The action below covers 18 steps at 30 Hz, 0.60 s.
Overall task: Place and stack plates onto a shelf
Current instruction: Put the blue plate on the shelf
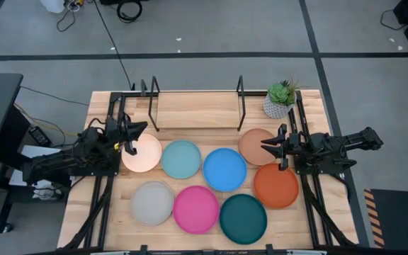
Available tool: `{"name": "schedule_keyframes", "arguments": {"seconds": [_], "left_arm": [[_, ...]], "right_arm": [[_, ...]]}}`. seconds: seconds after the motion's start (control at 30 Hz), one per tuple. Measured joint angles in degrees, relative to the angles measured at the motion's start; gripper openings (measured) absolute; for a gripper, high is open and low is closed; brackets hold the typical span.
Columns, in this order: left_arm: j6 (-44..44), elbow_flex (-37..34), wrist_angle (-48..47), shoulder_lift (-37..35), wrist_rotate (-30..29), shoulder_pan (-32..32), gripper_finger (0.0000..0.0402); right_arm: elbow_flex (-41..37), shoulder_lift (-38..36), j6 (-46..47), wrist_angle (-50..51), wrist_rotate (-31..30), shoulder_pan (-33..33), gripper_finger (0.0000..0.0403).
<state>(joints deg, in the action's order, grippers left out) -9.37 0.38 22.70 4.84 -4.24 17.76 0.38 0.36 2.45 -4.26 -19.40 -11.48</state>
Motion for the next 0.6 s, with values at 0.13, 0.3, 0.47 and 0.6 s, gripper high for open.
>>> {"name": "schedule_keyframes", "arguments": {"seconds": [0.13,0.3,0.47,0.6], "left_arm": [[0.1,0.0,-0.26,0.0,0.01,0.0,0.0031],[0.3,0.0,0.09,0.02,1.66,0.01,0.0031],[8.82,0.0,2.35,0.02,21.62,0.02,0.0031],[12.03,0.0,2.31,0.0,35.12,-0.02,0.0031]], "right_arm": [[0.0,0.0,0.56,-2.29,0.0,0.0,0.0094],[0.0,0.0,6.46,-6.68,0.05,0.0,0.0094],[-0.01,0.02,14.74,-7.44,0.86,0.01,0.0094],[0.19,0.7,12.86,-9.86,1.22,0.11,0.0094]]}}
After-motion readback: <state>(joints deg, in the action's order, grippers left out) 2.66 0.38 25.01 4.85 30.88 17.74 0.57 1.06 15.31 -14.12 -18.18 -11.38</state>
